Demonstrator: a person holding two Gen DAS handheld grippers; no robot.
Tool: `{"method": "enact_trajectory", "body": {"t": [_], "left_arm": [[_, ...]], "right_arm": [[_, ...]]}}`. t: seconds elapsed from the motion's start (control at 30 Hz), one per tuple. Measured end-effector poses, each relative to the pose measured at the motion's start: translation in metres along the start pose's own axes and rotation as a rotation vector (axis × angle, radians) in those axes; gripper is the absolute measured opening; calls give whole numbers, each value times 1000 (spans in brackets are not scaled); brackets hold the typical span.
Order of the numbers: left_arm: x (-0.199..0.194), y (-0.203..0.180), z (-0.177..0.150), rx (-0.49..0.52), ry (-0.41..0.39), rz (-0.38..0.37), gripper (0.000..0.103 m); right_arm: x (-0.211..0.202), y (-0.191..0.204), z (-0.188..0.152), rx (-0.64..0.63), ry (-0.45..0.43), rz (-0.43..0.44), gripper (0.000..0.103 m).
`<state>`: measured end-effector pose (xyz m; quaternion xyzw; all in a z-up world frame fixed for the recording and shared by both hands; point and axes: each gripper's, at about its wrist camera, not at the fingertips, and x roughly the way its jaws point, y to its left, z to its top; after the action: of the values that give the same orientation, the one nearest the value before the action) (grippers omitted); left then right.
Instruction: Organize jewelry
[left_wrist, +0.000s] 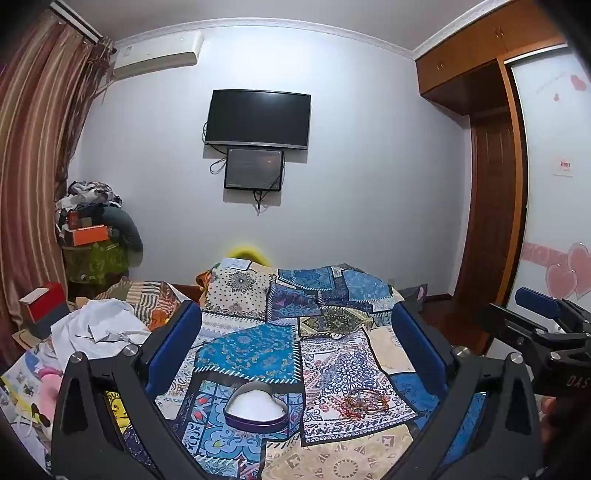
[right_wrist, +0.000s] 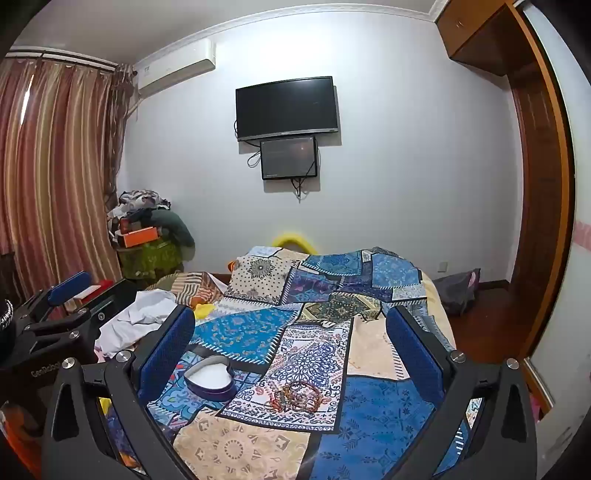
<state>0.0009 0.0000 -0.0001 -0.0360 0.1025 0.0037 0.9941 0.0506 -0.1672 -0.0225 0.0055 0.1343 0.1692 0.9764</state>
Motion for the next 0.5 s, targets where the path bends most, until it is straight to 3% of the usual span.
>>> {"method": "enact_trajectory", "body": {"t": [0.3, 0.37, 0.5], "left_arm": [[20, -10, 3, 22, 32, -10, 103], [0, -1, 3, 0, -3, -4, 103], [-1, 2, 1, -4, -6, -7, 103]], "right_arm": [[0, 0, -1, -6, -3, -1, 103], [1, 0, -1, -6, -3, -1, 103], [1, 0, 0, -6, -4, 0, 103]]}}
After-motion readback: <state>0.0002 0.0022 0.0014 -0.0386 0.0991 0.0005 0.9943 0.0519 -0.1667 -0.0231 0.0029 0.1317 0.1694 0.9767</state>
